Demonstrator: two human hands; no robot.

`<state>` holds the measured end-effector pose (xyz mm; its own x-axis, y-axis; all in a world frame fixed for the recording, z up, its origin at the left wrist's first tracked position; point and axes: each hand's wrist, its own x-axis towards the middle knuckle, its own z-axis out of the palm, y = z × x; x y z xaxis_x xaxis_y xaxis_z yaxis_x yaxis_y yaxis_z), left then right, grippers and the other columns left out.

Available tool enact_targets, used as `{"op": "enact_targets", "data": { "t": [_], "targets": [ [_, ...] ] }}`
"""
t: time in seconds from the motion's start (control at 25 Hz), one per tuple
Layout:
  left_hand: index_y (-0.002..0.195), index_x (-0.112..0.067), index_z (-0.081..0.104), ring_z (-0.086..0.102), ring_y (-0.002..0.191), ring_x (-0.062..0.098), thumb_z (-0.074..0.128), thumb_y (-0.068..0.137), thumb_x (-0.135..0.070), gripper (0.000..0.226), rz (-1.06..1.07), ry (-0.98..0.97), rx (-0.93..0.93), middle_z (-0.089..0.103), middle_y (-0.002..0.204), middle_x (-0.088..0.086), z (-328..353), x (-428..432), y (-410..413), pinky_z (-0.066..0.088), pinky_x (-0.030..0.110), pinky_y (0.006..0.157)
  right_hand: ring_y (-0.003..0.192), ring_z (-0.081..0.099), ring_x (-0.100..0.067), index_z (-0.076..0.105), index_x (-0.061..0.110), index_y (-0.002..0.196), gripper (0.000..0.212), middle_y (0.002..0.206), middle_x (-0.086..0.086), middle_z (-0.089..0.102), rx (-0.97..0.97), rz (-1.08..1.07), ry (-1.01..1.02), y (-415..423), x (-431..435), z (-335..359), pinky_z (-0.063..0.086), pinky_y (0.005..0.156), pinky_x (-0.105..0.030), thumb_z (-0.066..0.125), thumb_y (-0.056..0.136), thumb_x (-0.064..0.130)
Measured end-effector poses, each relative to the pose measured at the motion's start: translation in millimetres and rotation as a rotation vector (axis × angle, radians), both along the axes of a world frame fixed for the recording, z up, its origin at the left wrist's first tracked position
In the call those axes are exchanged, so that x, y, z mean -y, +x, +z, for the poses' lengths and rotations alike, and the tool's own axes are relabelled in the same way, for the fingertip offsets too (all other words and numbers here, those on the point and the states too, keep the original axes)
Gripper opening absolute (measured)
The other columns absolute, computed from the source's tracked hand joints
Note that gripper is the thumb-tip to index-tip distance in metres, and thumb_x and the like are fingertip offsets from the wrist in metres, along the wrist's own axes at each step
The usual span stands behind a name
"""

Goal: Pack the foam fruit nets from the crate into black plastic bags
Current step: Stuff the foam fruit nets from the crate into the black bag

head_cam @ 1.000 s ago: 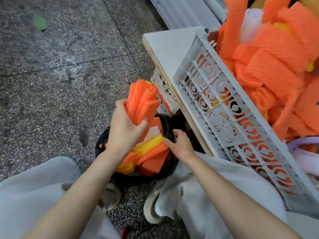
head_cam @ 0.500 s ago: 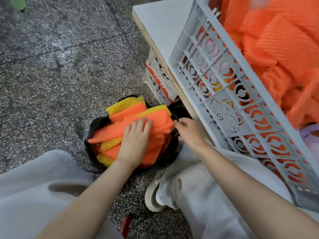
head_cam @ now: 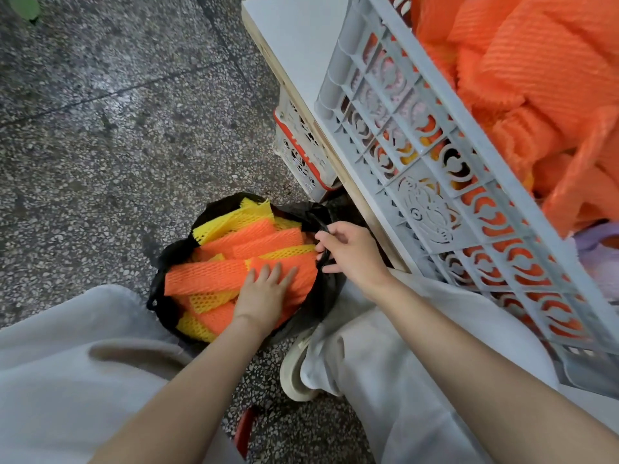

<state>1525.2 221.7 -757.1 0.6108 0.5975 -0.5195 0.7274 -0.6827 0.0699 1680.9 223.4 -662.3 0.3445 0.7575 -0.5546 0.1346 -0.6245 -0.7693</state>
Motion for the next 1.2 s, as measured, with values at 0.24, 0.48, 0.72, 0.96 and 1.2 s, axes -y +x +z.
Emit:
{"op": "enact_targets", "data": {
  "t": [0.24,0.48,0.72,0.96,1.2],
  "targets": [
    [0.15,-0.018,0.006,0.02,0.141,0.029,0.036,0.099,-0.031,0.06,0.083,-0.057,0.155,0.02,0.153,0.009,3,-2,17,0.016,0.042,0.116,0.071,0.062,-0.015,0.06,0.009,0.085,0.013,0.074,-0.002,0.062,0.048,-0.093,-0.001,15,3,-10,0.054,0.053,-0.024,0.052,0.094,0.014],
    [0.112,-0.01,0.057,0.057,0.088,0.033,0.068,0.058,-0.013,0.055,-0.053,0.25,0.37,0.058,0.1,0.013,12,-6,-4,0.048,0.041,0.076,0.071,0.058,-0.011,0.062,0.002,0.095,0.014,0.076,-0.002,0.06,0.082,-0.118,-0.029,23,2,-19,0.053,0.048,-0.018,0.052,0.095,0.012],
    [0.114,-0.009,0.059,0.058,0.083,0.031,0.071,0.057,-0.009,0.058,-0.023,0.183,0.291,0.057,0.095,0.011,8,-2,-3,0.047,0.036,0.068,0.075,0.062,-0.014,0.06,0.004,0.105,0.018,0.089,-0.006,0.064,0.238,0.052,-0.046,21,1,-19,0.058,0.068,-0.027,0.053,0.095,0.017],
    [0.131,-0.013,0.039,0.045,0.114,0.032,0.051,0.083,-0.021,0.051,0.016,0.1,0.227,0.046,0.122,0.011,25,-8,1,0.035,0.039,0.094,0.086,0.065,-0.022,0.052,0.008,0.115,0.024,0.086,0.0,0.061,0.345,0.195,-0.068,15,6,-3,0.052,0.084,-0.035,0.056,0.092,0.014],
    [0.107,-0.012,0.058,0.052,0.104,0.034,0.051,0.078,-0.038,0.04,-0.003,0.162,0.294,0.055,0.111,0.013,59,-27,-2,0.04,0.042,0.087,0.091,0.057,-0.012,0.056,0.003,0.116,0.026,0.107,0.002,0.063,0.491,0.515,0.024,18,18,64,0.043,0.084,-0.023,0.049,0.095,0.016]
  ]
}}
